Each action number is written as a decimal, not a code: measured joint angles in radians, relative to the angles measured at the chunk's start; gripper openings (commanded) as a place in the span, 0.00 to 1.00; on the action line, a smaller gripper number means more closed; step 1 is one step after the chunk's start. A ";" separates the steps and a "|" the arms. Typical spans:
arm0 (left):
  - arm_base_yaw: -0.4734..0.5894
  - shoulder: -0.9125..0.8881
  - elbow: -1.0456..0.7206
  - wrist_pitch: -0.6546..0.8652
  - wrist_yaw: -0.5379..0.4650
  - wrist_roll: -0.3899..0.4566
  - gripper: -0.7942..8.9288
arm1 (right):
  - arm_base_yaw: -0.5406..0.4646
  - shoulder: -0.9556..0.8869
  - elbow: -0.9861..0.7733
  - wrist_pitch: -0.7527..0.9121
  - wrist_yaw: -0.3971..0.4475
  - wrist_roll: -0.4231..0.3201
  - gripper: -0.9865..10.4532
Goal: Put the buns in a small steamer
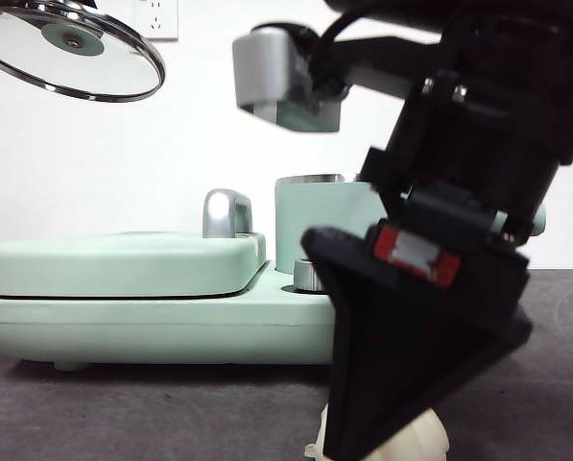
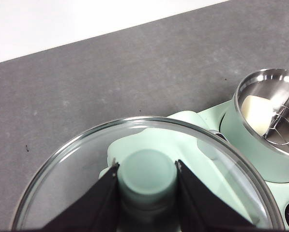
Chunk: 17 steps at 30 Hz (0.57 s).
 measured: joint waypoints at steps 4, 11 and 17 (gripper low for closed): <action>0.000 0.000 0.000 0.000 0.000 0.000 0.09 | 0.000 0.032 0.000 0.000 0.000 0.000 0.39; 0.000 0.000 0.000 0.000 0.000 0.000 0.09 | 0.000 0.041 0.000 -0.007 0.000 0.029 0.29; 0.000 0.000 0.000 0.001 0.000 0.000 0.09 | -0.021 -0.150 0.029 -0.163 0.000 0.123 0.29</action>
